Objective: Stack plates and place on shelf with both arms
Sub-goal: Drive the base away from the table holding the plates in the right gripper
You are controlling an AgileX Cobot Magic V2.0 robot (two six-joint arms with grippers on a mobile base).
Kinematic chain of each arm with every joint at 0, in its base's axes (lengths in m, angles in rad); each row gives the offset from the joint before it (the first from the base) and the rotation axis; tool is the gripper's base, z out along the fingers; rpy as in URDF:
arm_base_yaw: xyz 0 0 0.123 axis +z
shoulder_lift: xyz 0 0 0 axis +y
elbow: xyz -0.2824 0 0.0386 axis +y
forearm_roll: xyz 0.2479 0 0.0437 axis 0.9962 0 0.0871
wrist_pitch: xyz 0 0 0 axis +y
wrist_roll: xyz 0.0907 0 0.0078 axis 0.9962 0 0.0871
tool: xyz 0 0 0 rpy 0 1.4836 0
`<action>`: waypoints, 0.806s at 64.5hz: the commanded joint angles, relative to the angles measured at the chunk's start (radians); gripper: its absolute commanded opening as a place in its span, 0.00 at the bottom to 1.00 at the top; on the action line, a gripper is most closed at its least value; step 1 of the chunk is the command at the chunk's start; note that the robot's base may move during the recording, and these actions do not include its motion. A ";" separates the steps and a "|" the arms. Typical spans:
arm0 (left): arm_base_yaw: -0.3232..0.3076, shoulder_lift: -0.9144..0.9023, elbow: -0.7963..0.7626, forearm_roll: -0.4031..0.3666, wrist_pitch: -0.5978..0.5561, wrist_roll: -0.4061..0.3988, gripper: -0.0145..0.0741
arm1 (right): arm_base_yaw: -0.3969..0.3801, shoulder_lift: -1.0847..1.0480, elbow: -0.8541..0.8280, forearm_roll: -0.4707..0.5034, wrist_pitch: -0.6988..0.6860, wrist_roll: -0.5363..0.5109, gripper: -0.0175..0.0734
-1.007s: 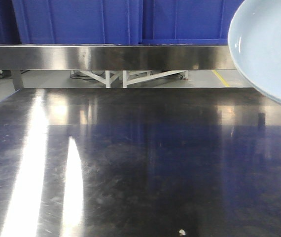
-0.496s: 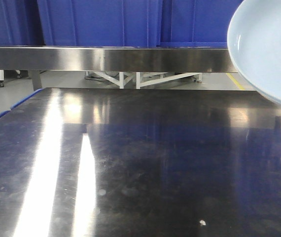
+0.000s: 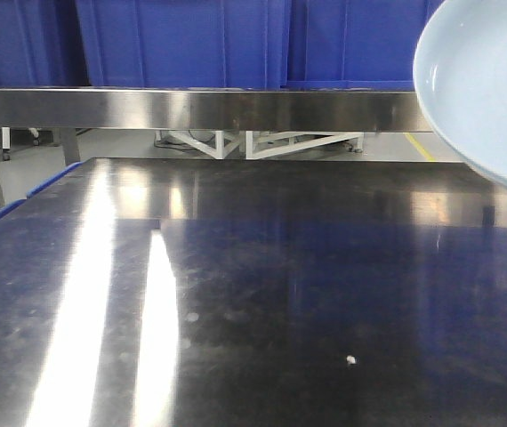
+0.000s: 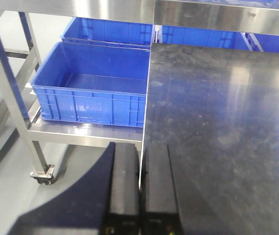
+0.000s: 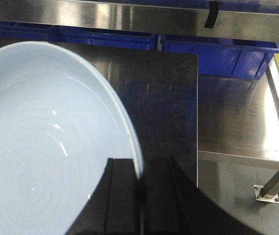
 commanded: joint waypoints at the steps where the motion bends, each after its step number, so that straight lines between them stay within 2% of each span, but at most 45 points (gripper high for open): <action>1: -0.007 0.006 -0.027 0.001 -0.075 -0.008 0.26 | -0.006 -0.001 -0.027 -0.007 -0.088 -0.002 0.25; 52: -0.007 0.006 -0.027 0.001 -0.075 -0.008 0.27 | -0.006 -0.001 -0.027 -0.007 -0.088 -0.002 0.25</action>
